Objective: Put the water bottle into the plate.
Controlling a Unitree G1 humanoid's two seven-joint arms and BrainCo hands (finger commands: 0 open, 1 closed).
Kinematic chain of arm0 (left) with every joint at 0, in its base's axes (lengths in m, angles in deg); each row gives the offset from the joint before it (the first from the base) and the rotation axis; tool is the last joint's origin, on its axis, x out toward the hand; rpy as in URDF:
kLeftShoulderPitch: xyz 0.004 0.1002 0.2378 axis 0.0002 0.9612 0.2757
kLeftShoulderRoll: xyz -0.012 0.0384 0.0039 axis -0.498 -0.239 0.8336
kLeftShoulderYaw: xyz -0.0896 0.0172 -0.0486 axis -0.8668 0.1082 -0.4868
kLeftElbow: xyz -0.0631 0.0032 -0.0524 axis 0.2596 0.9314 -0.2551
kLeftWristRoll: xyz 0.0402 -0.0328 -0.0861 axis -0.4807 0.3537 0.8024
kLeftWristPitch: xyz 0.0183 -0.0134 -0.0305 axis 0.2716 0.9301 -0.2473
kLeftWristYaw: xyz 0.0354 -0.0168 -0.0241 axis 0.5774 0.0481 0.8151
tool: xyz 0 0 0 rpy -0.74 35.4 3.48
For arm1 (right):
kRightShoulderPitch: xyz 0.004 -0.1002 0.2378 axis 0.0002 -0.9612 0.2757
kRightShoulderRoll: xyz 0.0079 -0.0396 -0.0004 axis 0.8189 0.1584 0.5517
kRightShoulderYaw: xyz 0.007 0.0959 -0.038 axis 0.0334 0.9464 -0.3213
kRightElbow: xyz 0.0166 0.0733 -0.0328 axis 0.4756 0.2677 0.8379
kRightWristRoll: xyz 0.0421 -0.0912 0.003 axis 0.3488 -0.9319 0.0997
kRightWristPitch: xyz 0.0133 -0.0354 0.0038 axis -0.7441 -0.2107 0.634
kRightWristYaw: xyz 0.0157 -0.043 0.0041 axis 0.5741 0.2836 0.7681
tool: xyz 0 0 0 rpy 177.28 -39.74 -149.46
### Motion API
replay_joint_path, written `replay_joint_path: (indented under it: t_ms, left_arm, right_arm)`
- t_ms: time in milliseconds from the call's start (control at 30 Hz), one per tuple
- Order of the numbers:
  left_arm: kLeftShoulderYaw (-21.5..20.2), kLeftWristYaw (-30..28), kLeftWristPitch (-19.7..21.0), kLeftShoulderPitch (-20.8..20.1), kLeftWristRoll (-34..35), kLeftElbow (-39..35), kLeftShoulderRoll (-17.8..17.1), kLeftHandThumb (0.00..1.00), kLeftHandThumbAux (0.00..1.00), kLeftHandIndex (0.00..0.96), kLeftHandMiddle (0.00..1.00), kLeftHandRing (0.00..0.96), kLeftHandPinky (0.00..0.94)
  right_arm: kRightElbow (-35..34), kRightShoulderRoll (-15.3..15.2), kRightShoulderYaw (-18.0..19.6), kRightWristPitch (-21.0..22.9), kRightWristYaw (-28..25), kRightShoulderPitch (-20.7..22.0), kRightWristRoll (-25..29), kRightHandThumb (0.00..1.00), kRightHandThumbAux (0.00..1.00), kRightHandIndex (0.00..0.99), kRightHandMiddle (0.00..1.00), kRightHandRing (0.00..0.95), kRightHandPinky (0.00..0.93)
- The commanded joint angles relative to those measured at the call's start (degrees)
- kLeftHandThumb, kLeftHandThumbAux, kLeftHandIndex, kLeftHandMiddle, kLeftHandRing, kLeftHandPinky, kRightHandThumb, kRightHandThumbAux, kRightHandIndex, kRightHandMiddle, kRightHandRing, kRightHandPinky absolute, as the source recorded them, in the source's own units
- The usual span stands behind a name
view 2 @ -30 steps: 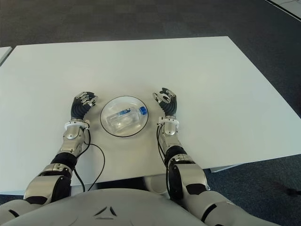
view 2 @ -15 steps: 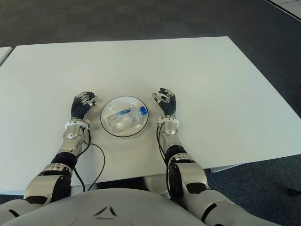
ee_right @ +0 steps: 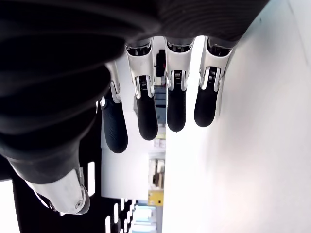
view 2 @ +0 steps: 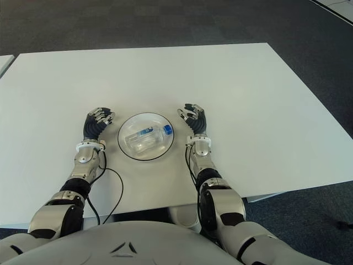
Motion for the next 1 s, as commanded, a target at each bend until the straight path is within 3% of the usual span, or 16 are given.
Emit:
replay_joint_path:
  t_ms: [33,500,1000]
  left_arm:
    - [-0.6,0.7,3.7,2.7,0.8,4.6,1.1,0.703,0.725,0.42,0.465,0.466,0.473]
    - [-1.9,0.4,2.8,2.3,1.3,4.8,1.4,0.706,0.722,0.424,0.474,0.475,0.48]
    - [-1.7,0.5,0.8,3.1,0.9,1.0,0.5,0.71,0.718,0.431,0.529,0.52,0.516]
  right_arm:
    - [0.3,-0.2,-0.2,3.5,-1.1,-1.1,0.6,0.707,0.729,0.431,0.572,0.576,0.564]
    - [-2.6,-1.6,-2.6,6.3,-0.2,-1.6,-1.5,0.708,0.728,0.431,0.554,0.562,0.557]
    - [-6.8,-3.7,-5.6,6.6,0.2,-2.8,-3.8,0.707,0.729,0.429,0.533,0.546,0.553]
